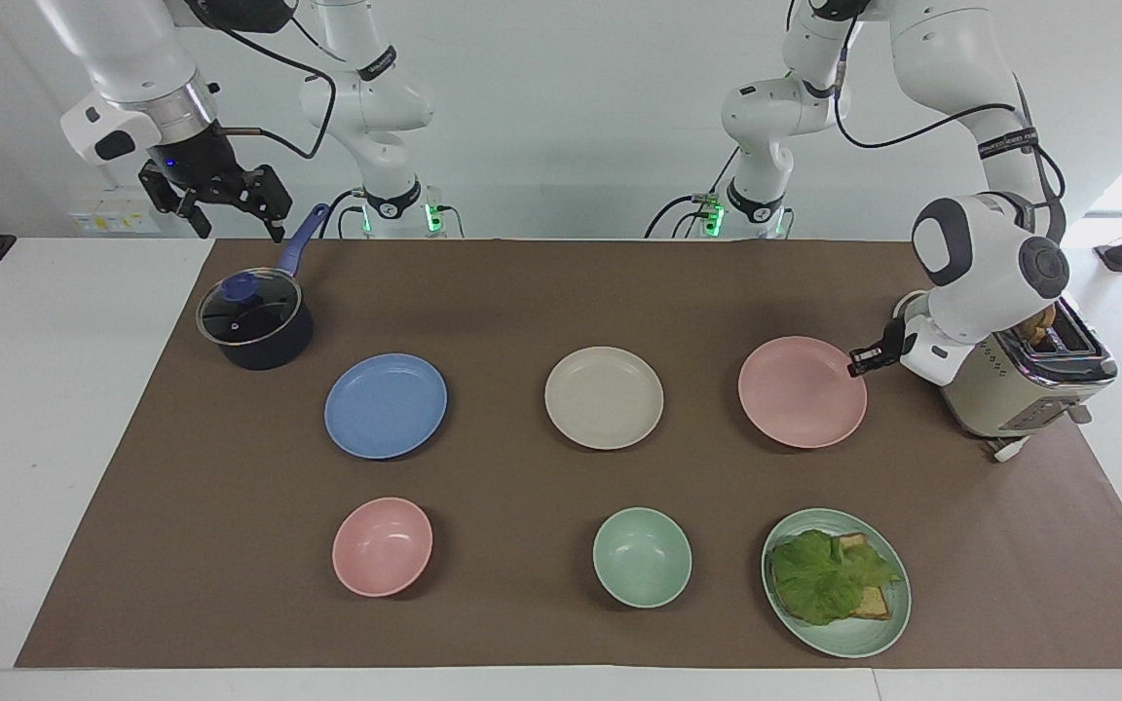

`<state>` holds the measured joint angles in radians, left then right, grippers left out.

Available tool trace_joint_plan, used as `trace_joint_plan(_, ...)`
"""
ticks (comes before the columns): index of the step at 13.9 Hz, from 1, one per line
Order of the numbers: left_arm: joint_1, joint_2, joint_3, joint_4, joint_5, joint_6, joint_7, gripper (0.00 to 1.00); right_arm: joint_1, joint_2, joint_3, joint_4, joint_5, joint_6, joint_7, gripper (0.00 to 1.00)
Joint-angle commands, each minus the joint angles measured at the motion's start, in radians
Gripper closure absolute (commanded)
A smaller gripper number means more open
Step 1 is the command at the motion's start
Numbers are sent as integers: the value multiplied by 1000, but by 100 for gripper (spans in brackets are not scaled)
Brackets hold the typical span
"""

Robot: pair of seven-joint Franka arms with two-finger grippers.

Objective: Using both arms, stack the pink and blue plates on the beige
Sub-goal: 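Lift the pink plate and carry it onto the beige plate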

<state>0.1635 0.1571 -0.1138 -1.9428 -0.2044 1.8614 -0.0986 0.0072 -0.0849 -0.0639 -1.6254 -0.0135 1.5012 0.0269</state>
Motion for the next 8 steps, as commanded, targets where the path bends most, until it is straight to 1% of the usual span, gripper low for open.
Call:
trace_joint_plan(1,-25,-66,0,-13,-99,-48,-10,100,-7,-22,1,-21,-3,-6,-19,0)
trace_joint_plan(3,-80,-85,2,-25,-156,-38,-48,100,-7,-22,0,-21,-3,-6,-19,0)
trace_joint_plan(5,-157,-85,2,-28,-184,-7,-108,100,-7,-22,0,-21,-3,-6,-19,0)
trace_joint_plan(8,-260,-88,2,-47,-188,83,-219,100,-7,-22,0,-21,-3,-4,-21,0)
